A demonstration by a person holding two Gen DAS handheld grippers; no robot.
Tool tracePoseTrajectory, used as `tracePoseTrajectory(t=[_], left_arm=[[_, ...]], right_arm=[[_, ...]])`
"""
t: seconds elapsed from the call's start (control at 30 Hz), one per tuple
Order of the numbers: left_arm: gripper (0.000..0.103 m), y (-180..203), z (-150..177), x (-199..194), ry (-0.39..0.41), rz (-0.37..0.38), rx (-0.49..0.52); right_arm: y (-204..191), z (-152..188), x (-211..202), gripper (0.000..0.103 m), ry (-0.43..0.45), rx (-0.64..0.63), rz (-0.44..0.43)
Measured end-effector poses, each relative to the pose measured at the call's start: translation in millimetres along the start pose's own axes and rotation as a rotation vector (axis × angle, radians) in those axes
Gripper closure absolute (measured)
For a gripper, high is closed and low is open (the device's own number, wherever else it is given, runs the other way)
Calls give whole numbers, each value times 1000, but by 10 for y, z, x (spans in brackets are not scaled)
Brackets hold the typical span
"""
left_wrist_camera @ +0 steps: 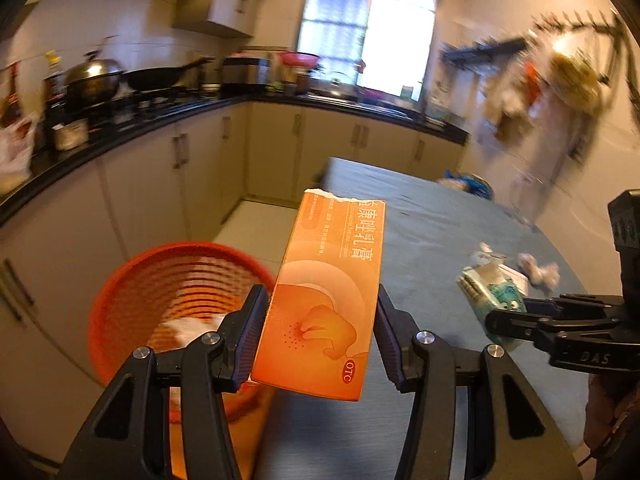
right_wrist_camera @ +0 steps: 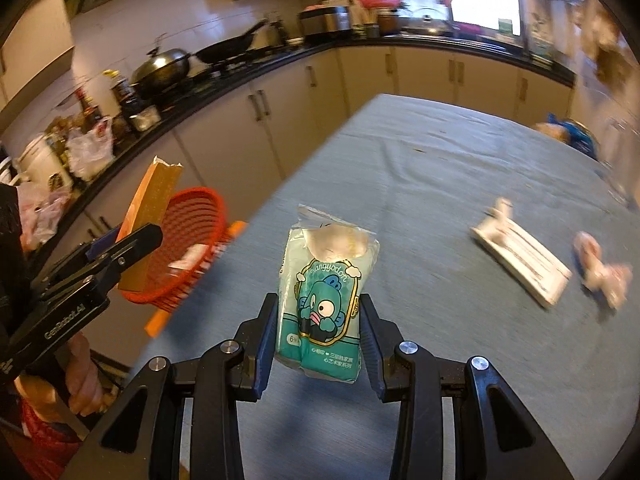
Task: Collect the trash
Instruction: 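Carry the orange box and tissue pack over the orange basket, then open both tools to drop the orange box and tissue pack into the basket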
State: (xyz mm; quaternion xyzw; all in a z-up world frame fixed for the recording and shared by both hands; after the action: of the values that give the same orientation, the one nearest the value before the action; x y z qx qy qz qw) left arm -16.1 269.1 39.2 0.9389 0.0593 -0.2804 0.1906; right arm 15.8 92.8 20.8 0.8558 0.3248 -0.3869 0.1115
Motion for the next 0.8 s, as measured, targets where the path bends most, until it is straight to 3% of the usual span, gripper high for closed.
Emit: tracePoseTrajectory(t=[0.3,0.5,0.57,0.7,0.8], left_arm=[[53,-1026,-102,-7,1,-122,-143],[52,-1268,12,191,-40,-161,-167],[52,-1325,41,225,-49,-166,-180],[52,-1447,82,273,-61,-179,-198],[46,-1470,70,288,-69,-166,-213]], right_arm=[[-804,-534,478,60,-6,-50,-179],[-1252,-707,949,59,-53,-62,-266],[-1323,-699,1109,58,-77,-59,-271],[-1395,-710,1296,48,-97,-37,-292],[-1374,-724,1324,46,-94,-27,-300]])
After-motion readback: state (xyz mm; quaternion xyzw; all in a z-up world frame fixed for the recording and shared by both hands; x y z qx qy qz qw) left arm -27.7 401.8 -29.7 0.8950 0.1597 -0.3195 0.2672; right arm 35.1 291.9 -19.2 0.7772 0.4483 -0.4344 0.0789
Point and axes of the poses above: each gripper's, at about its wrist camera, not at the fingertips, and x roughly the way its jaws point, y to its right, z to its underside, the point moved 9 cm from there along x, roughly the way its jaws point, and after that the axes turned 12 degrees about -x, right-handed, at the moved point
